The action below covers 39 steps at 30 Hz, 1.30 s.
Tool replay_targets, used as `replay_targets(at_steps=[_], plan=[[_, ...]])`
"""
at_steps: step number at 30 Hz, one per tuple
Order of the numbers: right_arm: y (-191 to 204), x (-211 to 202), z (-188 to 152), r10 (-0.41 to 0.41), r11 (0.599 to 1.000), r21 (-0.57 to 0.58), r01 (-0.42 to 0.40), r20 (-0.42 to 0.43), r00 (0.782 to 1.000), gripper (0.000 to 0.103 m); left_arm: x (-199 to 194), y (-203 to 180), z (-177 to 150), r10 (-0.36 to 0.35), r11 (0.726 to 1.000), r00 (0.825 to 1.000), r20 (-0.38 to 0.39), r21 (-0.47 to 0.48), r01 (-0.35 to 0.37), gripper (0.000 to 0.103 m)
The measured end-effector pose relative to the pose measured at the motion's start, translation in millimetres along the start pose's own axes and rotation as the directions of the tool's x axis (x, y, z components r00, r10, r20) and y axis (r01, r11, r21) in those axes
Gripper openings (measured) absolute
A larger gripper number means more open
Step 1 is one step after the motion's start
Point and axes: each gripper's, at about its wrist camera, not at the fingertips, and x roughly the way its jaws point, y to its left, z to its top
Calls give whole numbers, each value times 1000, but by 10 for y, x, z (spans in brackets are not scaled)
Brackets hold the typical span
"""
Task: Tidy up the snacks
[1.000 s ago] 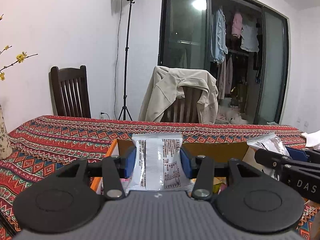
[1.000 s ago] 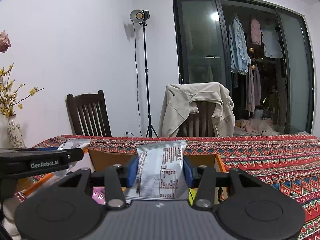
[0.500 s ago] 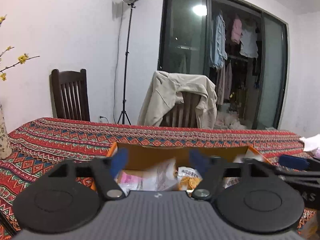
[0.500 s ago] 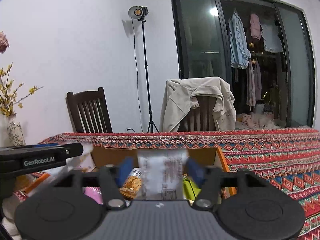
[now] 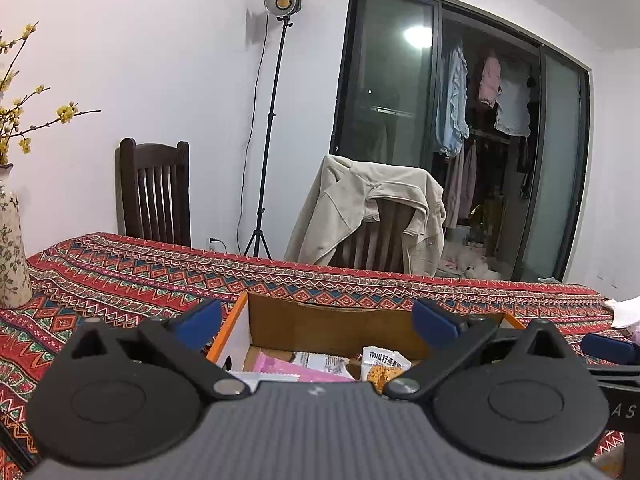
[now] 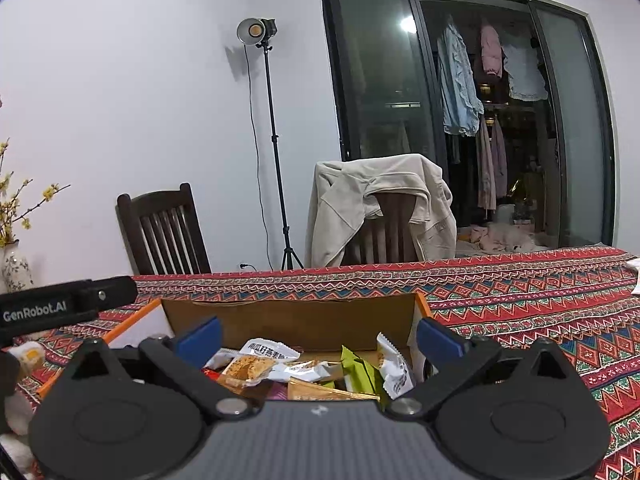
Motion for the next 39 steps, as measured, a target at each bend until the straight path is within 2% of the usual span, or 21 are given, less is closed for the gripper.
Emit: replay_targets(at_steps=[13, 19, 27, 39], plan=[[21, -39, 46, -4, 1000, -16, 4, 7, 1000, 103, -67, -4, 114, -16, 1000, 1000, 9, -22, 16, 103], [82, -209, 148, -2, 1000, -30, 3, 22, 1000, 103, -235, 20, 226, -19, 1000, 1000, 9, -23, 19, 103], [97, -619, 185, -3, 1000, -18, 4, 41, 999, 103, -658, 93, 247, -20, 1000, 1000, 15, -24, 20, 103], [164, -1447, 98, 8, 999, -33, -5, 84, 996, 103, -1568, 200, 149, -52, 999, 997, 50, -5, 52, 103]])
